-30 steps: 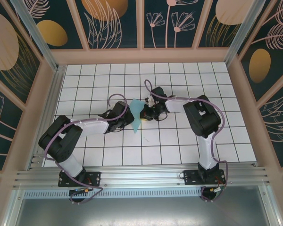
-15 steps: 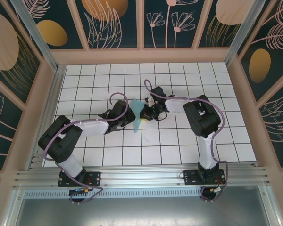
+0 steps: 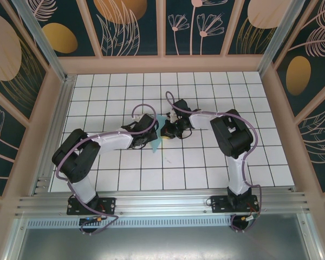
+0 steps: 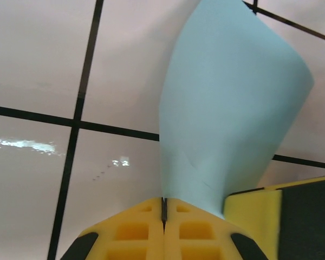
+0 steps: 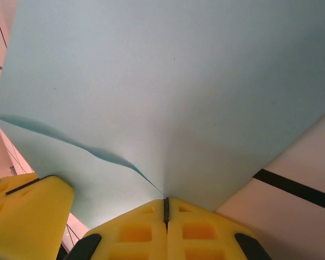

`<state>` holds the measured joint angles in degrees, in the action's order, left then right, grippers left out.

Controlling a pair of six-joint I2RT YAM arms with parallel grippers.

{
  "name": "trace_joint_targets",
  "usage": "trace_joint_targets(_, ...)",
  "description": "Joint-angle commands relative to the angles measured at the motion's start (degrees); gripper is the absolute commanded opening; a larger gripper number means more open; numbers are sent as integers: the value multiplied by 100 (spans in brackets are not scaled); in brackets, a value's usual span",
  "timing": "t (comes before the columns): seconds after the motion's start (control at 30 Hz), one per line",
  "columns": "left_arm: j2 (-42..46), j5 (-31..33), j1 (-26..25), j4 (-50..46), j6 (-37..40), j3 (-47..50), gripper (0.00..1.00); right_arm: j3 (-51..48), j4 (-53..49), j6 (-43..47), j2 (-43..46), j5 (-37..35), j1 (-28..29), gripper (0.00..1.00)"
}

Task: Fold a paper plane with a square sheet of paper (pick it up from the middle)
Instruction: Fold the wing for the fifth time at the center of the table.

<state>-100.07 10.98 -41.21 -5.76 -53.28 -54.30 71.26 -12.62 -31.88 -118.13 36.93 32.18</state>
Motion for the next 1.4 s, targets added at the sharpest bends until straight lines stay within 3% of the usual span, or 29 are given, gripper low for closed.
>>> trace_joint_targets(0.0, -37, -89, -13, 44, 198, 2, 5, 1, -378, 50, -237, -281, 38, 2)
trace_joint_targets(0.27, 41, -482, -26, 627, 101, 183, 9, -16, -316, 24, -222, -212, 16, 2)
trace_joint_targets(0.53, 75, -844, -26, 1132, -94, 358, 25, -66, -293, -20, -220, -160, -27, 2)
trace_joint_targets(0.7, 115, -962, -21, 1420, -244, 490, 25, -124, -253, -62, -198, -127, -48, 1)
trace_joint_targets(1.03, 114, -886, -12, 1702, -461, 699, 14, -196, -164, -132, -172, -89, -54, 0)
trace_joint_targets(1.37, 45, -1453, 130, 2640, -836, 1100, 20, -341, 49, -255, -93, 35, -126, 2)
